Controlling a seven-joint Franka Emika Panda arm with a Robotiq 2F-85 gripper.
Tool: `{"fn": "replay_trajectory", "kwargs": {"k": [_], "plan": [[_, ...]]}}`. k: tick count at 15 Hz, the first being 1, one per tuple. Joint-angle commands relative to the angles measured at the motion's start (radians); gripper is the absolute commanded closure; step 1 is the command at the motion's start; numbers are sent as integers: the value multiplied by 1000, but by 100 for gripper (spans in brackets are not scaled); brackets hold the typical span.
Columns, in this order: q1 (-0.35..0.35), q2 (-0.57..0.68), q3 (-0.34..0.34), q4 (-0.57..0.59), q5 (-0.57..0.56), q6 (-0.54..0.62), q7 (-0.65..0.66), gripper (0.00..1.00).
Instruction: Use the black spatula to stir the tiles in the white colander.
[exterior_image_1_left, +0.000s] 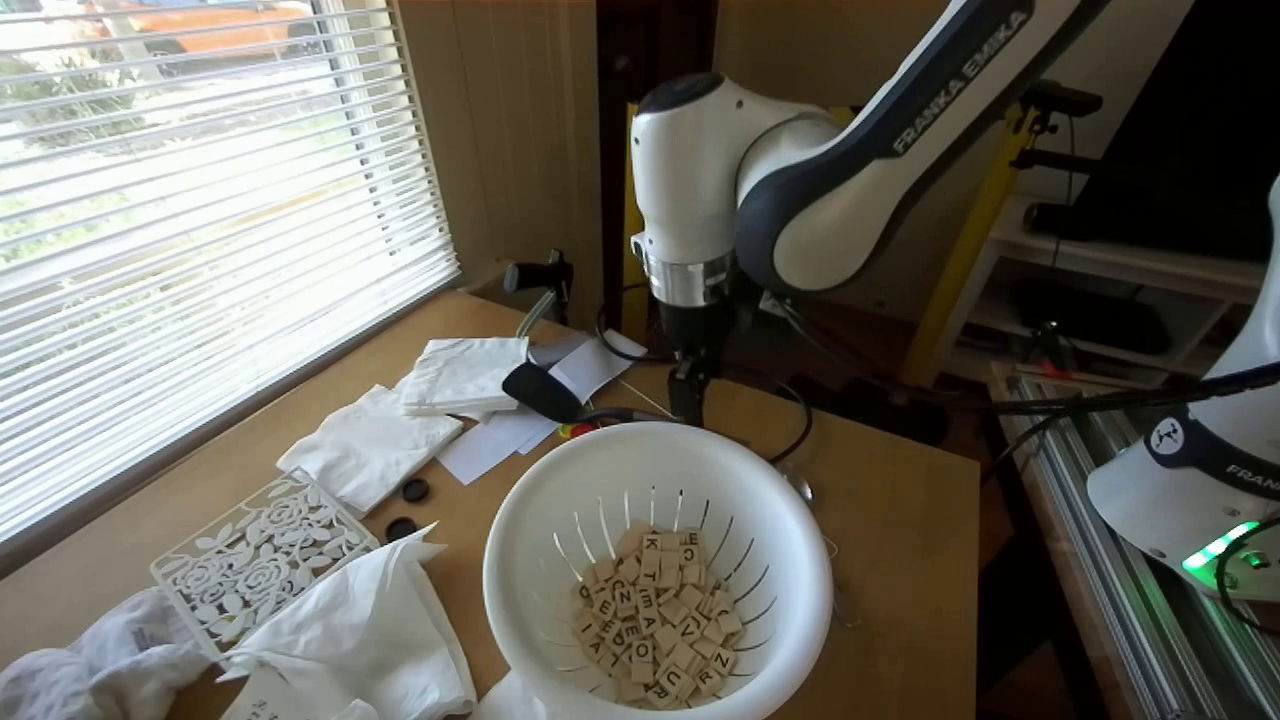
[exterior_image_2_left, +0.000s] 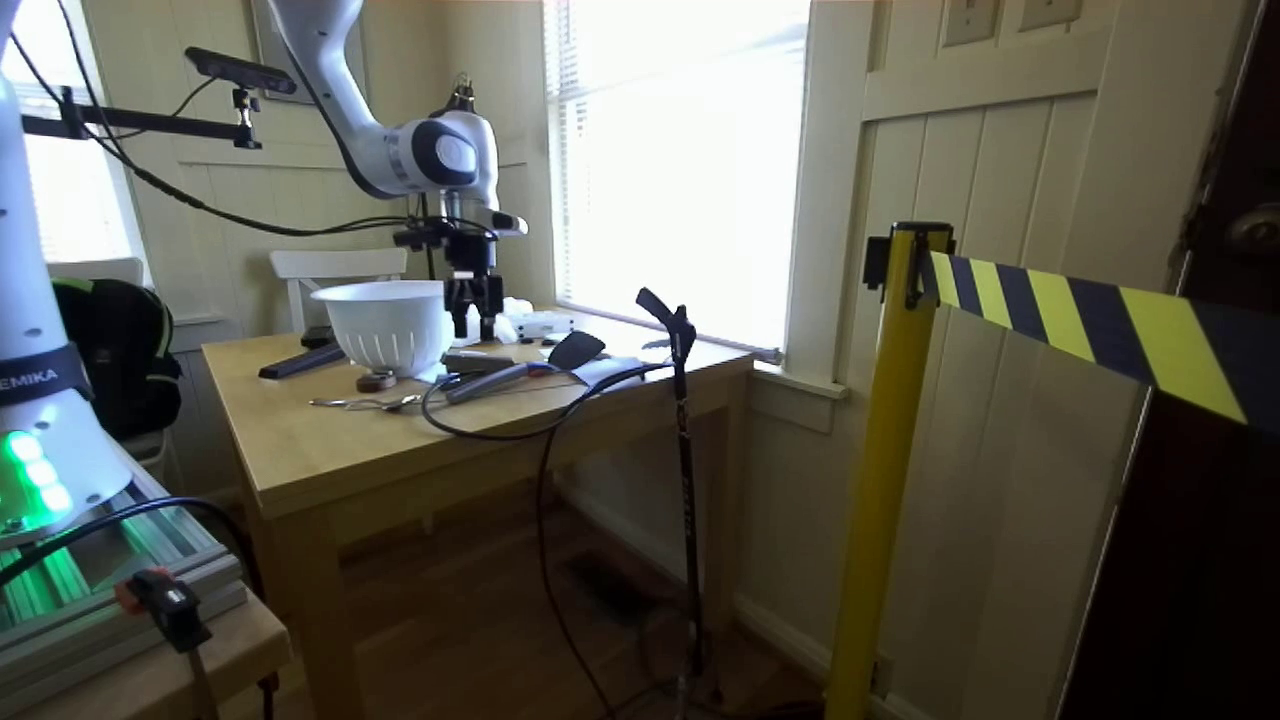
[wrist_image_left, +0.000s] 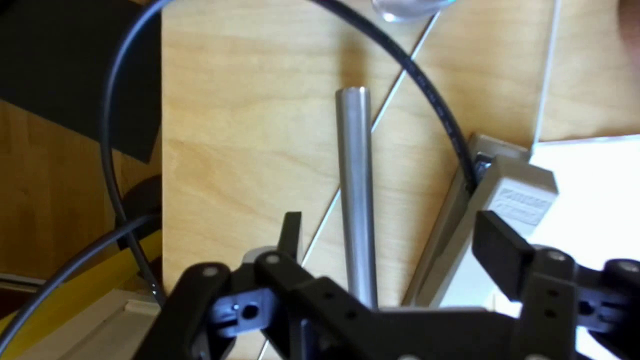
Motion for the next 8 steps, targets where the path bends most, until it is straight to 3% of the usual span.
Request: {"fn": "replay_trajectory", "kwargs": {"k": [1, 3, 7, 8], "plan": [[13, -221, 39, -100, 83, -150, -9, 0], [35, -322, 57, -130, 57, -198, 66, 0], [66, -523, 144, -172, 4, -323, 357, 0], [37, -403, 126, -109, 33, -285, 230, 0]]}}
